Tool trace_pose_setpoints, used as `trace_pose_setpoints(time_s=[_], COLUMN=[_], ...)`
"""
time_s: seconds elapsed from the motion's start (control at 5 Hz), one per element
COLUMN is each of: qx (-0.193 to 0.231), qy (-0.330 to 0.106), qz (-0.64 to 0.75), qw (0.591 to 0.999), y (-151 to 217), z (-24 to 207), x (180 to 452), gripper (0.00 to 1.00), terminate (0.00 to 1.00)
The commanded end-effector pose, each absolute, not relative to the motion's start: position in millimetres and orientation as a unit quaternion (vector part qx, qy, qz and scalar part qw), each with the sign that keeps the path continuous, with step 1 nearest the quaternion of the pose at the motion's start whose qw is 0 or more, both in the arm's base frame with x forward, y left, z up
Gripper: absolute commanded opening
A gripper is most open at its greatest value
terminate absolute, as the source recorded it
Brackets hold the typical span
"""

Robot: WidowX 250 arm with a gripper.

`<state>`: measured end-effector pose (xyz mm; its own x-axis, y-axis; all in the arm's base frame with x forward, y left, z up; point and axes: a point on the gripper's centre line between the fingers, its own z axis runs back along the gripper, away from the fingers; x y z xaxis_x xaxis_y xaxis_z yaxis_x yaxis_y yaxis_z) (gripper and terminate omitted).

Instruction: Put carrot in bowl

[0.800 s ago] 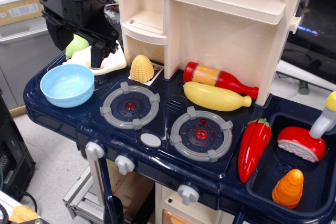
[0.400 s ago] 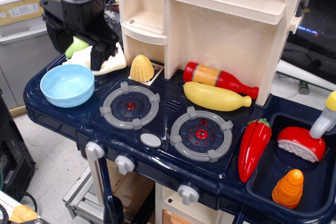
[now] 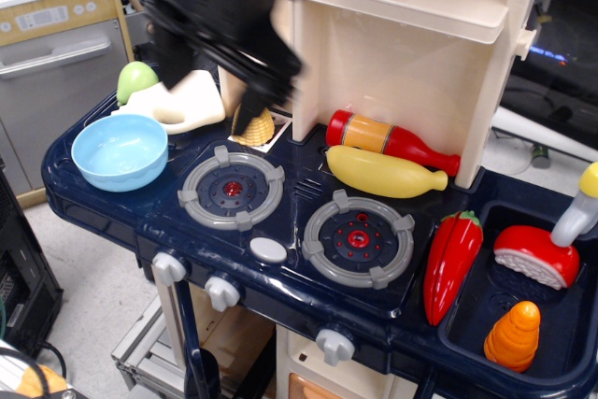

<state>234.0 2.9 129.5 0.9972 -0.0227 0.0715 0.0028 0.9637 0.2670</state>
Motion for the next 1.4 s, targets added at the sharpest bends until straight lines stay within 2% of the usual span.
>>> trace_pose_setpoints(time_s=[0.0,0.2,0.4,0.8,1.2], qx=[0.099,0.061,0.059,0.031,-0.004], qy=[-0.069,-0.075,-0.073,-0.055,-0.065], qz=[0.012,0.059,0.173,0.263,0.282], qw=[0.993,0.994,0.98,0.963,0.957], y=[-73.9,-116.1,-153.2,-177.4,-185.9], z=[126.4,112.0,97.6,72.4,46.3], x=[241.1,245.3,255.8,268.4,273.6], gripper=[1.0,1.0,1.0,1.0,1.0], terminate=[0.0,0.0,0.0,0.0,0.0])
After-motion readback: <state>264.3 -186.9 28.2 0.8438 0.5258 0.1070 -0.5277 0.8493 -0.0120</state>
